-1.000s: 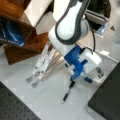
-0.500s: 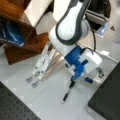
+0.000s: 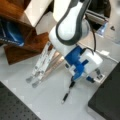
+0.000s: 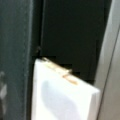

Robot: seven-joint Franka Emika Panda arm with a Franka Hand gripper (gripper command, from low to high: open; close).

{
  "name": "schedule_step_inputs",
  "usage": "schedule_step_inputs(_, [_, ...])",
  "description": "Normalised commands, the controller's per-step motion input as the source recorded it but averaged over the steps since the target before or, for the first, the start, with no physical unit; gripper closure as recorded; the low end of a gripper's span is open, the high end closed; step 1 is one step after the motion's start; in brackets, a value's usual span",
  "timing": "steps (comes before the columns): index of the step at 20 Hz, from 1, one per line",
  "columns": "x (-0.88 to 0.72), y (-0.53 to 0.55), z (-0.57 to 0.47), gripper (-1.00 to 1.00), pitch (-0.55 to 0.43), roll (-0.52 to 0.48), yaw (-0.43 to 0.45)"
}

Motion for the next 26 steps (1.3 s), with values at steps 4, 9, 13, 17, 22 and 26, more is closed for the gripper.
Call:
schedule_step_inputs(4, [0.08, 0.10, 0.02, 1.00, 0.047, 0.053, -0.087])
schedule_step_inputs(9, [0.08, 0.10, 0.03, 1.00, 0.070, 0.025, -0.093])
schedule_step_inputs(13, [0.05, 0.10, 0.03, 1.00, 0.058, 0.013, -0.056])
schedule_step_inputs(17, [0.05, 0.14, 0.14, 1.00, 0.041, 0.001, -0.026])
schedule_step_inputs(22, [0.06, 0.21, 0.31, 1.00, 0.059, -0.058, -0.030])
schedule_step_inputs(26, [0.09, 0.30, 0.46, 1.00, 0.140, -0.116, -0.074])
